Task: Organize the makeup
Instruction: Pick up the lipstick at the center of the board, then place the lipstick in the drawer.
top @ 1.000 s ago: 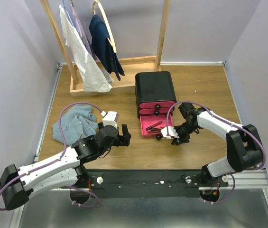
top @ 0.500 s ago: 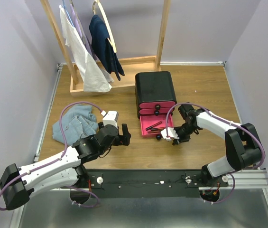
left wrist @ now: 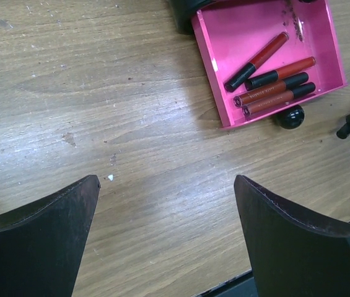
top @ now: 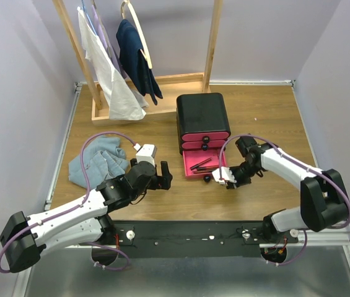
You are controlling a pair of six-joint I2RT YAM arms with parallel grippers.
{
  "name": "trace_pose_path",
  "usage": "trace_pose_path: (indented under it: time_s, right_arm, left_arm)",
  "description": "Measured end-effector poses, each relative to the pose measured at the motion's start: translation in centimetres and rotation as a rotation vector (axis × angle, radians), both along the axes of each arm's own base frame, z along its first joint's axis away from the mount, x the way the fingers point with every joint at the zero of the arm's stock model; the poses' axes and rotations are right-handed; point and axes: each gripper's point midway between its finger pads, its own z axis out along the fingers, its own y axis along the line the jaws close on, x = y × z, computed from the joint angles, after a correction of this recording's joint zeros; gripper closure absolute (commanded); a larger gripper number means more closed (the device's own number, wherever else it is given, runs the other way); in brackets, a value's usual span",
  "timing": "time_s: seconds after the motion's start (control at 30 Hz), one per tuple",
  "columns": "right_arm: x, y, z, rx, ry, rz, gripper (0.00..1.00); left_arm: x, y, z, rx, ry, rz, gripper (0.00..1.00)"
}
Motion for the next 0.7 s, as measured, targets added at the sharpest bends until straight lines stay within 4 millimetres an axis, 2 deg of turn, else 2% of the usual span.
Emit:
trace_pose_path:
  time_s: [0.13,0.37,0.5,0.7]
  right_arm:
    - [-0.3,0.3,1.8,0.024,0.006,-0.016,0.99]
    - [2.2,2.8,7.6,0.151,-0.116,-0.077,0.99]
    - [3.0,4.6,8.5,0.191,-0.137,-0.107,0.99]
    - [5.0,7.8,8.6,0.244,-0.179,-0.136,0.99]
  left_arm:
    - [0.1,-0.2,-0.1,-0.002,0.004,-0.006,0.01]
    - [0.1,-0.4,-0.5,0.001,0.021,-0.013,0.01]
    - [0.1,-0.6,-0.6,-0.003,0.027,-0.018,0.01]
    - [0.2,-0.5,-0.8,-0.005,0.035,-0.011,0.01]
